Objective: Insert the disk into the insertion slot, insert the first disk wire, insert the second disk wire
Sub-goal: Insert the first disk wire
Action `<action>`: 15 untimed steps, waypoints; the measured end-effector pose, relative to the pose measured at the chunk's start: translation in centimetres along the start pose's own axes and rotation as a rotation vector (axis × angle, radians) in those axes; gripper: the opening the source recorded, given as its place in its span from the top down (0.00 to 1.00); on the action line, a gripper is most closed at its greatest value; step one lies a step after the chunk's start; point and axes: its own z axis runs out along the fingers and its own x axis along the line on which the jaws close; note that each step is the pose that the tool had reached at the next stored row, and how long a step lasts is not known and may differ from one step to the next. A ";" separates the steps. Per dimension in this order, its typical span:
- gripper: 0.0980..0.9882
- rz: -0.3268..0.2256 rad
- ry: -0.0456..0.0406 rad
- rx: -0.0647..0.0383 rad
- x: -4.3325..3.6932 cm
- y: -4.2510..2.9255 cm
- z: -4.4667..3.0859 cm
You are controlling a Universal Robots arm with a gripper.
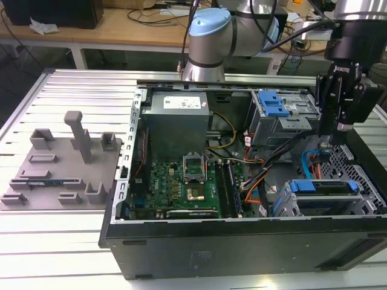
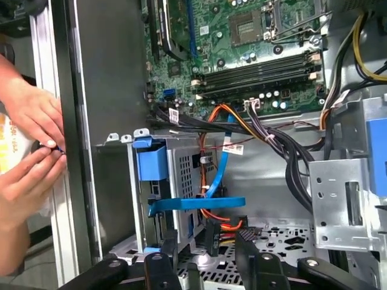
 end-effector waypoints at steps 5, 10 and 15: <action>0.55 0.012 0.0074 0.012 -0.04 0.13 0.48; 0.55 0.037 0.0148 0.008 -0.23 0.20 0.84; 0.55 0.039 0.0819 0.014 -0.55 0.22 0.95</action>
